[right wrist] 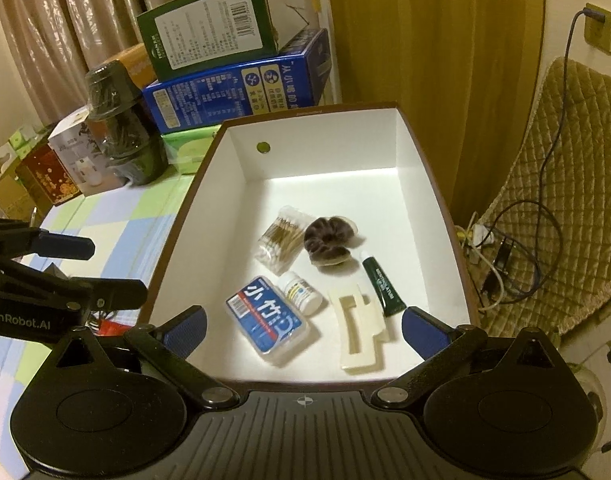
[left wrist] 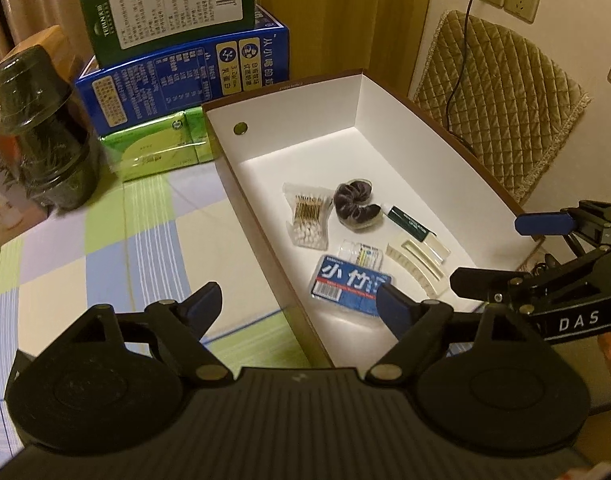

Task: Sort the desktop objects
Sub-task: 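Withdraw both tools from the box back over the table, then move the right tool to the red candy packet and the left tool to the black shaver box, then grasp the red candy packet with the right tool while the left tool grasps the black FLYCO box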

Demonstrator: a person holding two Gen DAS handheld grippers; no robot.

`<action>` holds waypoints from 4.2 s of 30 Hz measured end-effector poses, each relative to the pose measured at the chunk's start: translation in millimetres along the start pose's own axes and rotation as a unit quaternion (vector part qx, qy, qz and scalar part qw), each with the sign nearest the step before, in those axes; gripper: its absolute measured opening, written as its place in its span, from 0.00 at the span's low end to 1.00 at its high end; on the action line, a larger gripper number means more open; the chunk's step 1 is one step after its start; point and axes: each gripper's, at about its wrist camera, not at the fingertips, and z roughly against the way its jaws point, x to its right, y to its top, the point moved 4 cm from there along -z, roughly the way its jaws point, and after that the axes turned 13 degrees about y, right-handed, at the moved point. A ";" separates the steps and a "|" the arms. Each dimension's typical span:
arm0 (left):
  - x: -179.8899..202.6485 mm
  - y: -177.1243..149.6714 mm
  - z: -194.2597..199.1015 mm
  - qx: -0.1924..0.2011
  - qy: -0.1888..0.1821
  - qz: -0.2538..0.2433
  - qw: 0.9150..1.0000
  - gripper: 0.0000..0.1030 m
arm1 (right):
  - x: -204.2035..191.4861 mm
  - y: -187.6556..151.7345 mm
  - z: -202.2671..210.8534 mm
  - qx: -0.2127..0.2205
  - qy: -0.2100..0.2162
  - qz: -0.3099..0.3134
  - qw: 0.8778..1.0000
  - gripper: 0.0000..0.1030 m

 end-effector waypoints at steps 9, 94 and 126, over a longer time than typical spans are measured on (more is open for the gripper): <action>-7.0 -25.1 20.0 -0.006 0.000 0.009 1.000 0.79 | -17.8 -16.9 12.2 0.000 -0.002 -0.008 1.000 0.98; -226.0 -176.5 -16.8 -0.099 0.113 0.214 0.965 0.83 | -177.8 -74.5 -190.1 -0.051 0.067 0.023 0.996 0.61; -270.3 -150.7 -88.4 -0.108 0.197 0.161 0.961 0.91 | -150.4 -60.0 -218.1 -0.057 0.025 0.037 0.997 0.34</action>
